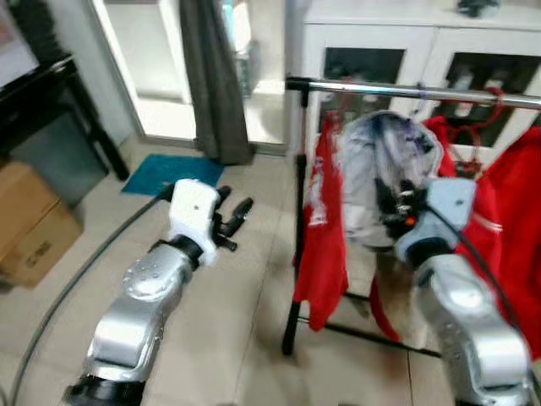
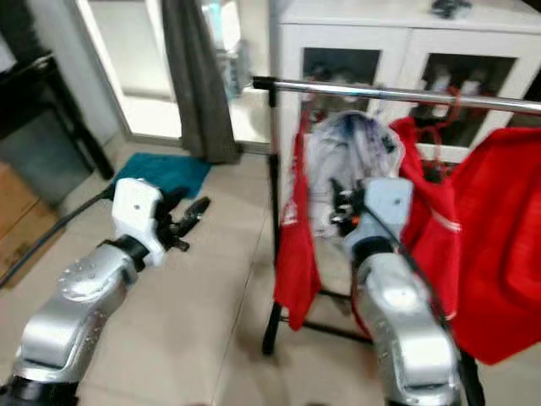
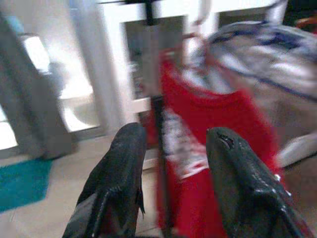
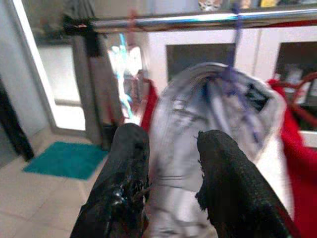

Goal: Hang hanger

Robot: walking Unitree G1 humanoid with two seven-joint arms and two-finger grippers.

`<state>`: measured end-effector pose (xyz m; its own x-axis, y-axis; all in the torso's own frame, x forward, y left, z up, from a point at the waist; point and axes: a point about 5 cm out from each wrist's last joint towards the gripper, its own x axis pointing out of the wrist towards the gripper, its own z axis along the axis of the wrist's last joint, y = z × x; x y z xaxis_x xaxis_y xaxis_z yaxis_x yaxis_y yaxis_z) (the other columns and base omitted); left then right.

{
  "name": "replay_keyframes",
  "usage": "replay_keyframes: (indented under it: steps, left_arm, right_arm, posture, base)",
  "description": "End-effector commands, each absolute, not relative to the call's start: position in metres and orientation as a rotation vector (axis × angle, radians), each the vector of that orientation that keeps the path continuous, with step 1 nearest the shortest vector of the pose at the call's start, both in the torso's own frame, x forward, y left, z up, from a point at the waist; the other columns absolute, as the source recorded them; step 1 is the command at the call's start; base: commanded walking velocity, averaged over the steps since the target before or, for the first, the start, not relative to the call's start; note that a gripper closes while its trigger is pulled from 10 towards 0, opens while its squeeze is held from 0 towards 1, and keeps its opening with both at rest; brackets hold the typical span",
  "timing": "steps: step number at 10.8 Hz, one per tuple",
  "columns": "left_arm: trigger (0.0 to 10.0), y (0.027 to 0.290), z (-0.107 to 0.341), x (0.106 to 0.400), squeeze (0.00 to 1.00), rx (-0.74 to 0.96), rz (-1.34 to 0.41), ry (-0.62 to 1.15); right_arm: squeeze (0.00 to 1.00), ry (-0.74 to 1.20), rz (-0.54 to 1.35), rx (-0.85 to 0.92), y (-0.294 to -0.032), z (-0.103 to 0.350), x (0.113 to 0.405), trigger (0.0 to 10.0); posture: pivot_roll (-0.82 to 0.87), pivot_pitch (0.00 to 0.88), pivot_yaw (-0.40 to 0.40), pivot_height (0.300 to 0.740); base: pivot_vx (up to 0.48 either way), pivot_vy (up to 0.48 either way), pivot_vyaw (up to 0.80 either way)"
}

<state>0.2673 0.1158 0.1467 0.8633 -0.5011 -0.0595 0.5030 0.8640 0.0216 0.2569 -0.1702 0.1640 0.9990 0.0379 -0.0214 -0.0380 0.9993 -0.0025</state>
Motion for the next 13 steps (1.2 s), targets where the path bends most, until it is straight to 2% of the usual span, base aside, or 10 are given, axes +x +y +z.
replay_keyframes:
  steps: [1,3,5,7,8,9,10,13]
  left_arm:
    - [10.0,0.119,0.151,0.266,0.00,0.035,-0.572,0.050]
    - [10.0,0.119,0.154,0.259,0.00,0.047,-0.702,0.056]
    - [10.0,0.123,0.163,0.258,0.00,0.100,-0.855,0.066]
    - [10.0,0.121,0.172,0.257,0.00,0.115,-0.942,0.072]
    - [10.0,0.122,0.174,0.254,0.00,0.132,-1.037,0.101]
    - [10.0,0.122,0.175,0.251,0.00,0.135,-1.090,0.122]
    - [10.0,0.120,0.177,0.249,0.00,0.134,-1.111,0.127]
    - [10.0,0.117,0.176,0.250,0.00,0.140,-1.155,0.139]
  right_arm:
    - [1.00,-0.011,0.089,-0.001,-0.165,0.174,0.262,10.0]
    - [1.00,-0.013,0.130,-0.045,-0.170,0.183,0.276,10.0]
    - [1.00,0.034,0.144,-0.127,-0.183,0.191,0.311,10.0]
    - [1.00,0.046,0.083,-0.158,-0.195,0.200,0.335,10.0]
    - [1.00,0.098,0.004,-0.192,-0.208,0.199,0.357,10.0]
    - [0.04,0.127,-0.039,-0.220,-0.219,0.199,0.365,10.0]
    - [0.00,0.139,-0.072,-0.229,-0.229,0.199,0.369,10.0]
    - [0.00,0.154,-0.158,-0.202,-0.257,0.198,0.376,10.0]
  posture:
    - [0.03,0.000,0.051,0.723]
    - [0.03,0.000,0.037,0.723]
    - [0.05,0.000,0.033,0.723]
    - [0.06,0.000,0.028,0.723]
    - [0.05,0.000,0.017,0.723]
    - [0.06,0.000,0.006,0.723]
    - [0.06,0.000,0.013,0.723]
    - [0.04,0.000,0.046,0.723]
  base:
    - [0.000,0.000,0.00]
    - [0.000,0.000,0.00]
    - [0.000,0.000,0.00]
    - [0.000,0.000,0.00]
    - [0.000,0.000,0.00]
    - [0.000,0.000,0.00]
    - [0.000,0.000,0.00]
    - [0.000,0.000,0.00]
